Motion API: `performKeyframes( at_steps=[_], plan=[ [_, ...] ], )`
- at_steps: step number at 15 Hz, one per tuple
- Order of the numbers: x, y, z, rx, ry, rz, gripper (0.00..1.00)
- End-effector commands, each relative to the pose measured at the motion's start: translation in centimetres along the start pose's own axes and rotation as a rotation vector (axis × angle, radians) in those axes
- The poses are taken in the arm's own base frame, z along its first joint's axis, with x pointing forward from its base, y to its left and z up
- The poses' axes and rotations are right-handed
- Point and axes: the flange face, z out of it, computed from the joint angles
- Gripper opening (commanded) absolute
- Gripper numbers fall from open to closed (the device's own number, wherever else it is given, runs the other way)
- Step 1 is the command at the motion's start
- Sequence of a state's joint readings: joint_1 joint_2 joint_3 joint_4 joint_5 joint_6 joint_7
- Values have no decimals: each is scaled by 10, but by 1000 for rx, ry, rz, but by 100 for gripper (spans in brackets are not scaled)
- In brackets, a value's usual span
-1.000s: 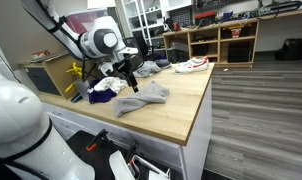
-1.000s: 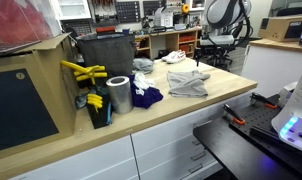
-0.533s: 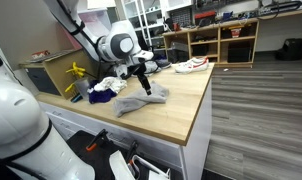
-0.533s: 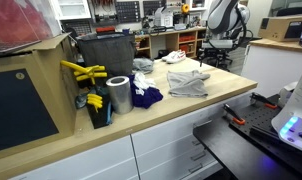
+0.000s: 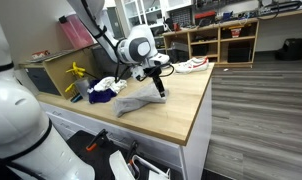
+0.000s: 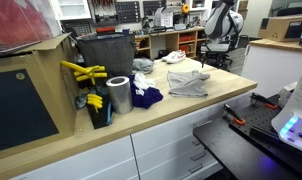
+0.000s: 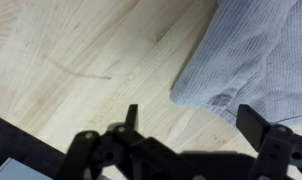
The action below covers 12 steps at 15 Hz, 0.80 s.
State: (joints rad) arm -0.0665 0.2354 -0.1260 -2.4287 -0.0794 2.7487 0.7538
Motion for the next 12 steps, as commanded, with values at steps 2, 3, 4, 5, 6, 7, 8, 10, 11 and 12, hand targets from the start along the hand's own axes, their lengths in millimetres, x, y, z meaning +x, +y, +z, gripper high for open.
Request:
performKeyframes(
  at_steps=[2,3,4,5,6,7,8,10,11,12],
  plan=[
    [16,-22,21,16,-15,84,100],
    [18,-26,24,20,-17,95,100],
    [20,-31,26,24,-17,101,100],
    [23,-35,28,29,-18,108,100],
    [25,-39,29,31,-17,113,100],
    [28,-42,31,35,-17,119,100],
    [30,-44,33,37,-19,125,100],
    [33,-46,37,36,-28,138,100],
    [33,-47,39,35,-33,145,100],
    [33,-46,41,33,-40,154,100]
  ],
)
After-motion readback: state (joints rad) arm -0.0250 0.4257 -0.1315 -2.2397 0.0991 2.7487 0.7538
